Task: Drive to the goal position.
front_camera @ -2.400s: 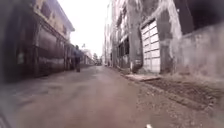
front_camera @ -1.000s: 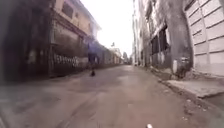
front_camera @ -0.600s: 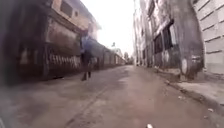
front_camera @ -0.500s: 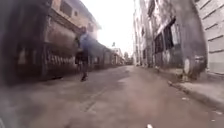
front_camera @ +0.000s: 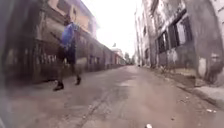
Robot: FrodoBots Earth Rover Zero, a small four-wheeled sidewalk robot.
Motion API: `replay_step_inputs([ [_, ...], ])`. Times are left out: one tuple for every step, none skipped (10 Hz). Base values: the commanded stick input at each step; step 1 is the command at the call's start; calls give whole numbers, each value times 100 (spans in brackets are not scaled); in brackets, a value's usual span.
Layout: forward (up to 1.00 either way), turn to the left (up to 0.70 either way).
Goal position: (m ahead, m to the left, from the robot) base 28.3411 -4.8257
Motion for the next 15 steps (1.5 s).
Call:
replay_step_inputs([
  [100,-40],
  [100,-29],
  [100,-18],
  [100,-6],
  [100,0],
  [100,0],
  [100,0],
  [100,0],
  [100,0],
  [100,0],
  [100,0],
  [100,0],
  [100,0],
  [100,0],
  [100,0],
])
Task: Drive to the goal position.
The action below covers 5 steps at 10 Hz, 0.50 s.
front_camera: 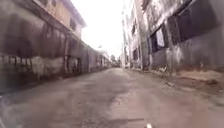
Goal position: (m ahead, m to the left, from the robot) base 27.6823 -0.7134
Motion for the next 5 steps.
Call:
replay_step_inputs([
  [100,0],
  [100,0],
  [100,0],
  [100,0],
  [100,0],
])
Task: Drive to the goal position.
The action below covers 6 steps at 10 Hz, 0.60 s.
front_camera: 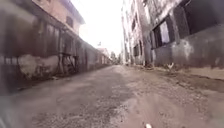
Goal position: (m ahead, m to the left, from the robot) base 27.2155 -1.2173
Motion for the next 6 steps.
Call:
replay_step_inputs([
  [100,0],
  [100,0],
  [100,0],
  [100,0],
  [100,0],
  [100,0],
])
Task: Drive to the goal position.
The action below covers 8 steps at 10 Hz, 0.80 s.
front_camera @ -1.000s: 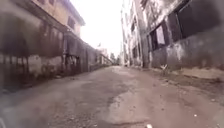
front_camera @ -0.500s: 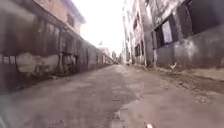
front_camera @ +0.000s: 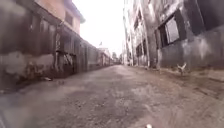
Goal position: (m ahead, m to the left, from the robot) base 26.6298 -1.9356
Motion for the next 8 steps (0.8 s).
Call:
replay_step_inputs([
  [100,0],
  [100,0],
  [100,0],
  [100,0],
  [100,0],
  [100,0],
  [100,0],
  [100,0],
])
